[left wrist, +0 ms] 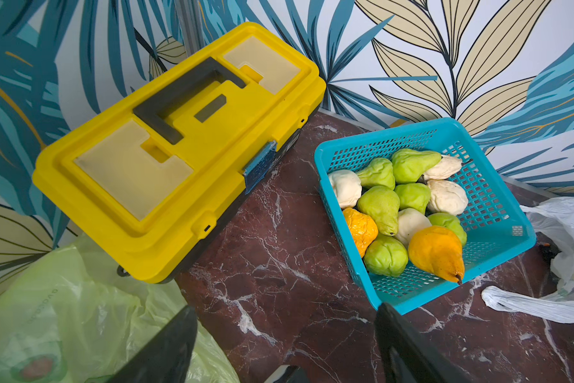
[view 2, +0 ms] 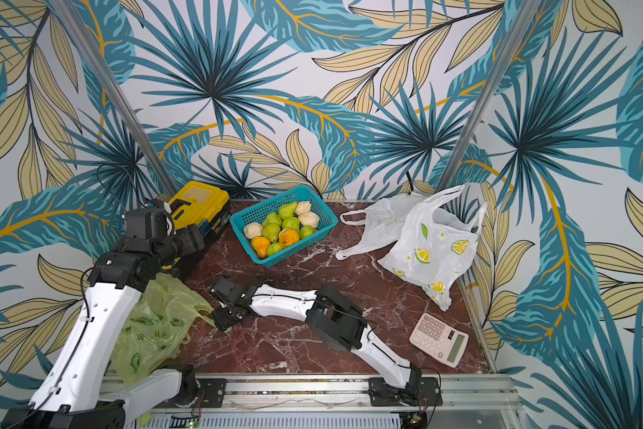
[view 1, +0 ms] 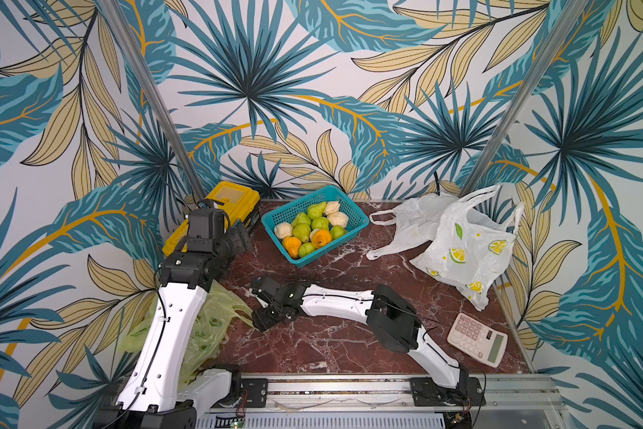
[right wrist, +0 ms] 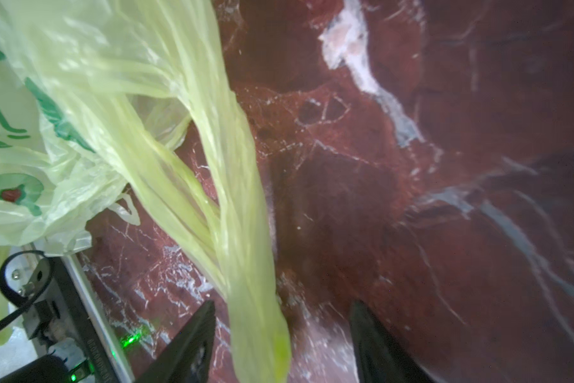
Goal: Place the pears into plastic bags & tie knots
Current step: Pick up the plastic bag from the corner of the board.
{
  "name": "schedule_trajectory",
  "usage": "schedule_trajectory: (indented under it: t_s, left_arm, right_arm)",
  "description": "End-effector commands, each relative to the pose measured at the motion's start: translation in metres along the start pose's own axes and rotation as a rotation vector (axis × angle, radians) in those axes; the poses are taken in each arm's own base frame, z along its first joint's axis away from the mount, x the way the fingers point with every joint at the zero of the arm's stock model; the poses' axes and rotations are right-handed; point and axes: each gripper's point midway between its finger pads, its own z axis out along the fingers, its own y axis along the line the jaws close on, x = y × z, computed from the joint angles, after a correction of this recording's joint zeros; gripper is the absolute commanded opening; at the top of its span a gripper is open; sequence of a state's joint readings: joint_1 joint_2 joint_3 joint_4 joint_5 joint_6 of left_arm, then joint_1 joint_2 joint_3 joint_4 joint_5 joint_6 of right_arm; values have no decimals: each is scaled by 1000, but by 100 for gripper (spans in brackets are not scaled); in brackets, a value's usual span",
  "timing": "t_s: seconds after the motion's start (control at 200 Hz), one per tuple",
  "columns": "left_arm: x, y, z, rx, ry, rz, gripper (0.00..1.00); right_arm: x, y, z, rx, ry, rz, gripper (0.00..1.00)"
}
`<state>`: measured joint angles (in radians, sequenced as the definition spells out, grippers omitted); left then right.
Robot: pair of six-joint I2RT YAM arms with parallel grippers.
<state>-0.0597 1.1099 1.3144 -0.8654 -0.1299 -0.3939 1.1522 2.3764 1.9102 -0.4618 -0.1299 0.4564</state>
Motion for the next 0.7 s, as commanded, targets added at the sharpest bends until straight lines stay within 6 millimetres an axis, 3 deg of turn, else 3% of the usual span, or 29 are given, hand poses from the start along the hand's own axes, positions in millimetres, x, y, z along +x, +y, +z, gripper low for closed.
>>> schedule_trajectory:
  t_s: [0.0,0.085,0.155,0.235,0.406,0.481,0.586,0.696]
  left_arm:
    - [-7,-3,-9,23,-4,24,78]
    - [-12,-11,-15,63,-7,64,74]
    - [-17,-23,-24,125,-13,102,73]
    - [-22,-37,-37,203,-32,157,74]
    - [-23,-78,-68,377,-73,292,82]
    - [-21,-97,-81,472,-72,321,85]
    - [-10,-124,-95,627,-40,352,87]
    - [17,-154,-104,743,-15,475,90]
  right_arm:
    - [20,1,7,32,83,-20,38]
    - [10,-4,-16,64,45,-45,17]
    - [1,-5,-56,56,7,-71,7]
    - [7,-17,-105,76,3,-117,0]
    - [41,-79,-213,266,71,-259,0]
    - [49,-96,-252,289,86,-277,0]
    - [47,-108,-293,246,64,-235,0]
    - [29,-107,-321,210,-20,-185,0]
